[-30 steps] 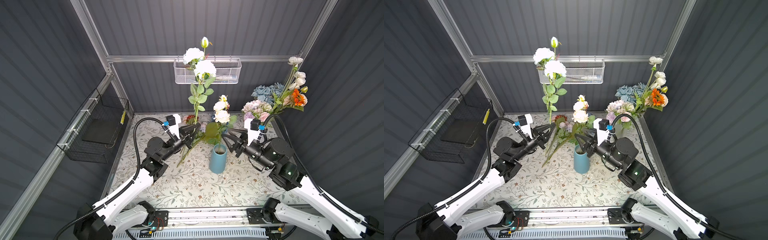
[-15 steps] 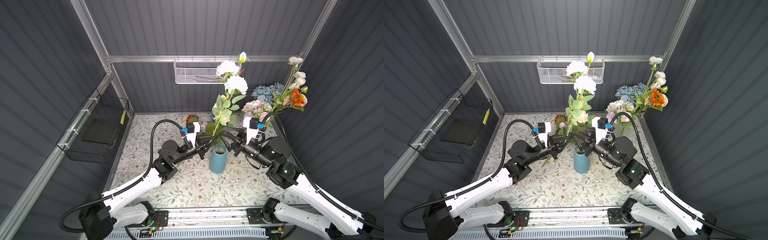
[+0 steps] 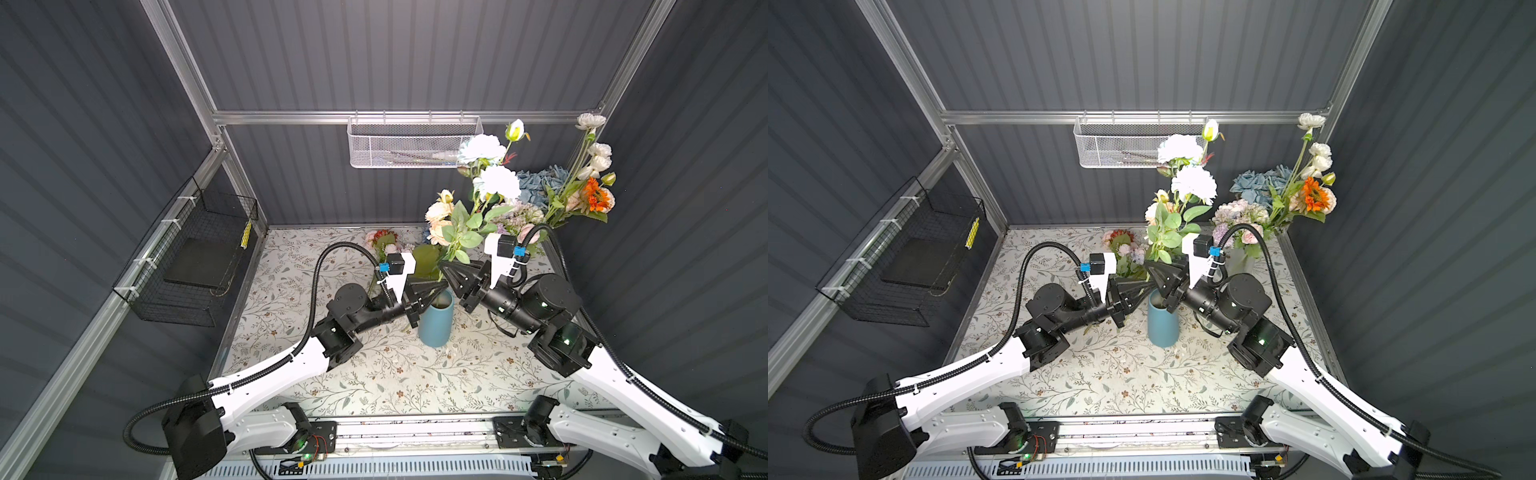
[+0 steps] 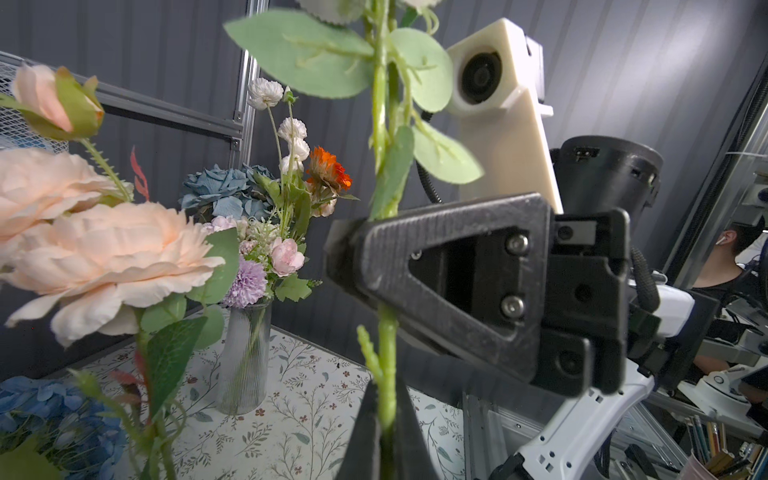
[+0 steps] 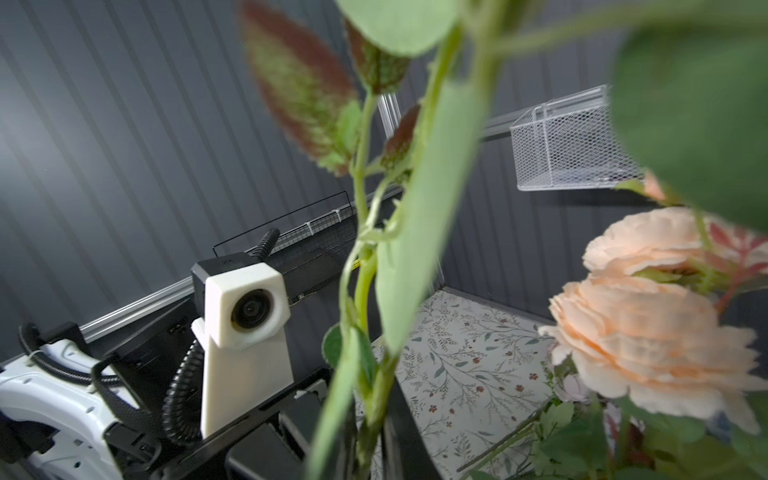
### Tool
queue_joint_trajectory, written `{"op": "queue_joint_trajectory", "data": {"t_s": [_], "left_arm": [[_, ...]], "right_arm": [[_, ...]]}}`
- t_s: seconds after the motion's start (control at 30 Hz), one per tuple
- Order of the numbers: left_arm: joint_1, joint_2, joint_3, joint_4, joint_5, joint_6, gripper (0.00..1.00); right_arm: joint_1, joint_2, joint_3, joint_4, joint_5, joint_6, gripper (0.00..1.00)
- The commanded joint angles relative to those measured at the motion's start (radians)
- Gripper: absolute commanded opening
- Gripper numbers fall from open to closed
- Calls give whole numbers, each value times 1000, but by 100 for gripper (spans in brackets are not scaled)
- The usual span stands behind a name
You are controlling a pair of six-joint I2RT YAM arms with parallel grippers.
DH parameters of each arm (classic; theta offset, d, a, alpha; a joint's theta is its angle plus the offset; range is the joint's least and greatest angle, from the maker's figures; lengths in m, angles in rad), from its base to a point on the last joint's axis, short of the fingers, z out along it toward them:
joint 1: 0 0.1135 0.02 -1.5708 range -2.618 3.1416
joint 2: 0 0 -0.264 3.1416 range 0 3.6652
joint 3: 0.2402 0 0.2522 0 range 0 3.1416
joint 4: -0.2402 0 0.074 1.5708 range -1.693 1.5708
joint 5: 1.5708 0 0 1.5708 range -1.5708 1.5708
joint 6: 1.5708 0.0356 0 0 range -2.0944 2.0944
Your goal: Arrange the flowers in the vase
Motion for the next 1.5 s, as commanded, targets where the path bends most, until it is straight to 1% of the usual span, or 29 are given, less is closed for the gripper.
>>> {"op": "queue_joint_trajectory", "data": {"t_s": [0.0, 0.03, 0.07, 0.1, 0.13, 0.17, 0.2, 0.23, 0.27, 0.4, 0.47, 0.57, 0.67, 0.83, 0.93, 1.03, 1.23, 1.33, 1.47], "left_arm": [[-14, 0, 44, 25, 17, 36, 0], [-14, 3, 46, 25, 17, 36, 0], [-14, 2, 46, 25, 17, 35, 3], [-14, 3, 45, 25, 17, 32, 12], [-14, 2, 43, 27, 17, 31, 24], [-14, 1, 42, 30, -19, 28, 43], [-15, 0, 37, 35, -32, 22, 64], [-14, -2, 32, 41, -44, 18, 92], [-14, -4, 30, 45, -54, 14, 99], [-14, -20, 18, 44, -96, 3, 99], [-13, -32, 15, 16, -121, 12, 99], [-13, -57, 5, -42, -184, 40, 99], [-11, -89, -16, -94, -273, 66, 99], [2, -130, -49, -185, -482, 87, 99], [19, -133, -77, -197, -611, 50, 99], [39, -125, -97, -201, -695, -11, 100], [69, -99, -112, -210, -718, -88, 99], [75, -100, -118, -226, -720, -100, 100], [86, -115, -131, -243, -725, -105, 99]], "right_arm": [[-9, -9, -14, 19, 19, -7, 0], [-9, -12, -15, 19, 21, -7, 0], [-9, -14, -18, 20, 21, -7, 0], [-9, -19, -20, 19, 21, -9, 0], [-10, -22, -23, 19, 21, -12, 0], [-10, -26, -25, 19, 24, -13, 0], [-10, -30, -28, 19, 26, -15, 0], [-10, -33, -31, 19, 31, -16, 0], [-10, -35, -33, 19, 33, -19, 0], [-10, -42, -41, 8, 52, -34, 0], [-11, -49, -42, -18, 71, -49, 0], [-11, -72, -46, -75, 129, -79, 0], [-11, -113, -54, -144, 191, -114, 0], [-14, -191, -60, -231, 288, -171, 0], [-14, -215, -50, -246, 331, -217, 0], [-14, -214, -24, -239, 362, -277, 0], [-14, -147, 76, -216, 349, -391, 0], [-14, -102, 130, -212, 323, -430, 0], [-14, -55, 157, -191, 301, -453, 0]]}}
